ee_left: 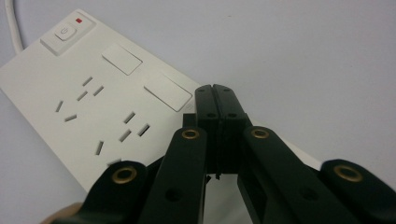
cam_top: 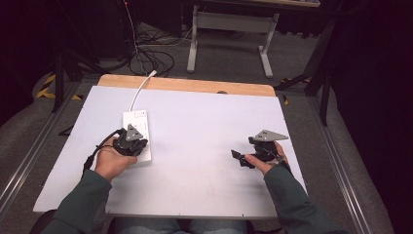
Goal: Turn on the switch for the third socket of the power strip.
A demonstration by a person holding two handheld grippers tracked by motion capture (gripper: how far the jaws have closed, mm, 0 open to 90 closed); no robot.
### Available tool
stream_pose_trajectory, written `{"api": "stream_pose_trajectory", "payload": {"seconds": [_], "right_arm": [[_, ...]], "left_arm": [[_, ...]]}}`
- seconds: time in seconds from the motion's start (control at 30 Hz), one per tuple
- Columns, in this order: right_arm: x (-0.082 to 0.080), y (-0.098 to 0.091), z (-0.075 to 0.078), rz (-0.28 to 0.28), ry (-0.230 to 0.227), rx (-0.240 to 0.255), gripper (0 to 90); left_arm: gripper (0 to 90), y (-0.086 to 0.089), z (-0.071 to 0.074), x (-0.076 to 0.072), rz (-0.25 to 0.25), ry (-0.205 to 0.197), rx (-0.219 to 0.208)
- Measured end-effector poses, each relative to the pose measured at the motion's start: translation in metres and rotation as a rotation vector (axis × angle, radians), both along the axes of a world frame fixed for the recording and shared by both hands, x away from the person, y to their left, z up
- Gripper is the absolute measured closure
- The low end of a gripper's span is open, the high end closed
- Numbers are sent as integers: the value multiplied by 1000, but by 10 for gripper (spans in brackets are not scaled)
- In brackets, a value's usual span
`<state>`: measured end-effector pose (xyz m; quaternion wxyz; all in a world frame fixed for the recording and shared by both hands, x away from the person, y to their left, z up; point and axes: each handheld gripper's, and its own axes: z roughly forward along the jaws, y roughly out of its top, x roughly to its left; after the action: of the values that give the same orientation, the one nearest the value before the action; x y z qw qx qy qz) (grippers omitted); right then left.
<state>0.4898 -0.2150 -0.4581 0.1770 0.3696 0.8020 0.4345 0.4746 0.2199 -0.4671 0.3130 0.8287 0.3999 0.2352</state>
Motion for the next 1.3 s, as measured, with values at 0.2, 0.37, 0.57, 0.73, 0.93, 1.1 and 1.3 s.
{"api": "stream_pose_trajectory", "payload": {"seconds": [0.2,0.37,0.57,0.73,0.93,1.1,1.3], "right_arm": [[0,0,0,0,-1,-2,108],[-2,0,1,-2,-3,-3,108],[-1,0,0,-1,-1,-8,108],[-1,0,0,-2,-1,-9,108],[-1,-1,0,-3,1,-7,108],[0,0,0,-1,0,-6,108],[0,0,0,-2,2,-5,108]], "left_arm": [[900,0,0,0,0,1,-1],[900,0,0,0,2,-1,0],[900,0,0,1,2,3,-4],[900,2,1,1,15,-5,-25],[900,9,7,1,48,-50,-54],[900,10,10,0,52,-68,-80],[900,15,18,-3,79,-129,-135]]}}
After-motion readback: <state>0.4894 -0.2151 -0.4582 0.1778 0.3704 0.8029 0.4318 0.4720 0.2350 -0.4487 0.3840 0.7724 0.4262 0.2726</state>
